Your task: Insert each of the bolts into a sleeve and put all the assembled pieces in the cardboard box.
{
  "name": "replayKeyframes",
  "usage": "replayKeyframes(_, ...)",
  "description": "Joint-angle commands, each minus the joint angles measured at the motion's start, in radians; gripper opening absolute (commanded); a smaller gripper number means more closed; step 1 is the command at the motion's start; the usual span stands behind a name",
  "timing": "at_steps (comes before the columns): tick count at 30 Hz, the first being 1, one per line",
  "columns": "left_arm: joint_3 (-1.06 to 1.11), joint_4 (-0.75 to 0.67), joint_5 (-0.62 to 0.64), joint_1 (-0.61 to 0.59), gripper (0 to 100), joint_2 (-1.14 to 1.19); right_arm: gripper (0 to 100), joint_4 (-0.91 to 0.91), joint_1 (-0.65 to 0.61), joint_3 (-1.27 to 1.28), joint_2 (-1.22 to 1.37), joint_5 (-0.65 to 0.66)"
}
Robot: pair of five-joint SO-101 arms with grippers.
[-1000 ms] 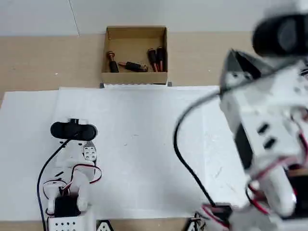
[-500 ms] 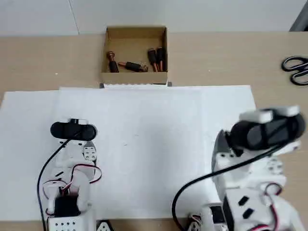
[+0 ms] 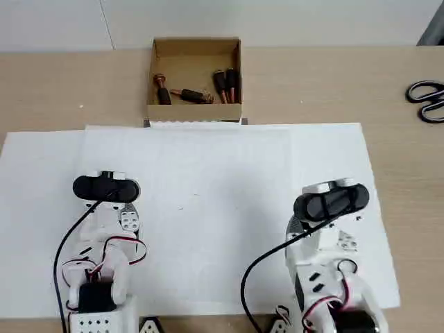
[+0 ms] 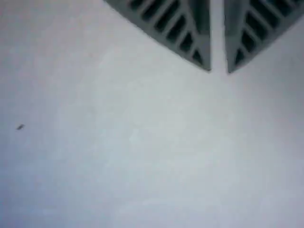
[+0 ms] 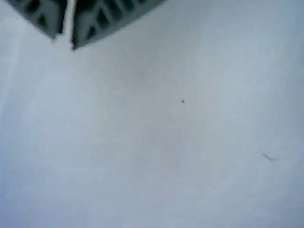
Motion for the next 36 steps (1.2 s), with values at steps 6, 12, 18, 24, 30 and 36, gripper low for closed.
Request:
replayKeyframes(6, -0.004, -0.023, 0.0, 0.002, 1, -0.011, 0.3, -0.173, 0.005, 0.241, -0.013, 0.014)
replayKeyframes(12, -0.004, -0.023, -0.002, 0.002, 1, -0.011, 0.3, -0.18, 0.005, 0.368, -0.013, 0.014)
replayKeyframes(18, -0.004, -0.023, -0.002, 0.002, 1, -0.011, 0.3, -0.182, 0.007, 0.419, -0.013, 0.014)
replayKeyframes(24, -0.004, -0.023, -0.002, 0.002, 1, -0.011, 0.3, -0.182, 0.005, 0.419, -0.013, 0.014)
replayKeyframes(30, -0.004, -0.023, -0.002, 0.002, 1, -0.011, 0.3, -0.182, 0.005, 0.419, -0.013, 0.014)
replayKeyframes(36, -0.004, -0.023, -0.002, 0.002, 1, -0.011, 0.3, -0.182, 0.005, 0.419, -0.013, 0.014)
